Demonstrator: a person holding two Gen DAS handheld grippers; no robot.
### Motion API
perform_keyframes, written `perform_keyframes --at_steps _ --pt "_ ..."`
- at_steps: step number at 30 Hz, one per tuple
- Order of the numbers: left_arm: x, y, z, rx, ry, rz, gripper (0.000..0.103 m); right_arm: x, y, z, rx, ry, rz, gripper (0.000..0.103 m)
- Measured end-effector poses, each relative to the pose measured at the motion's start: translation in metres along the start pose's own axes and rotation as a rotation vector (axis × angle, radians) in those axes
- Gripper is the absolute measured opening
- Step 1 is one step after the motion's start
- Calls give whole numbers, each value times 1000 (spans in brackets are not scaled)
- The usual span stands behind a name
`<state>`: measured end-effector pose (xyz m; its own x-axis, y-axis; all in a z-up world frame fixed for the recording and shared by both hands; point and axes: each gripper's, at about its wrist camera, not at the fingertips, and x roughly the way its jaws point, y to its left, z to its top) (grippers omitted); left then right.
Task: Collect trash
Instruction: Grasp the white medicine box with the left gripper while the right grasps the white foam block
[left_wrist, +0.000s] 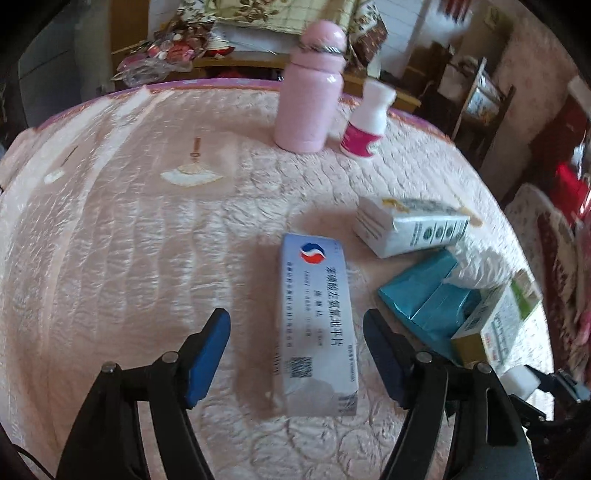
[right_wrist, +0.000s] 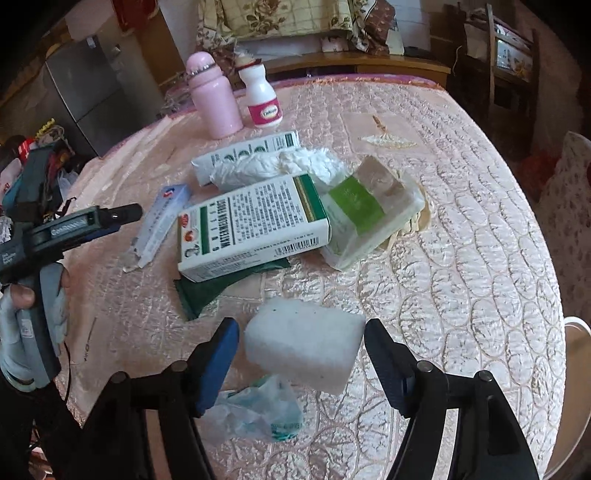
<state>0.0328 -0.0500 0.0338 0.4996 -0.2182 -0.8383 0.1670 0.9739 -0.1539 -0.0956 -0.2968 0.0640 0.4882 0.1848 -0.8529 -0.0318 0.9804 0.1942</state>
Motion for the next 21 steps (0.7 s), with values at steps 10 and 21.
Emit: perform_keyframes --at_steps 10,21 --pt "9 -7 -10 34 13 76 48 -6 -11 -7 47 -45 26 53" --pt "-59 -27 -34 37 -96 17 48 -50 -16 -17 42 -136 58 48"
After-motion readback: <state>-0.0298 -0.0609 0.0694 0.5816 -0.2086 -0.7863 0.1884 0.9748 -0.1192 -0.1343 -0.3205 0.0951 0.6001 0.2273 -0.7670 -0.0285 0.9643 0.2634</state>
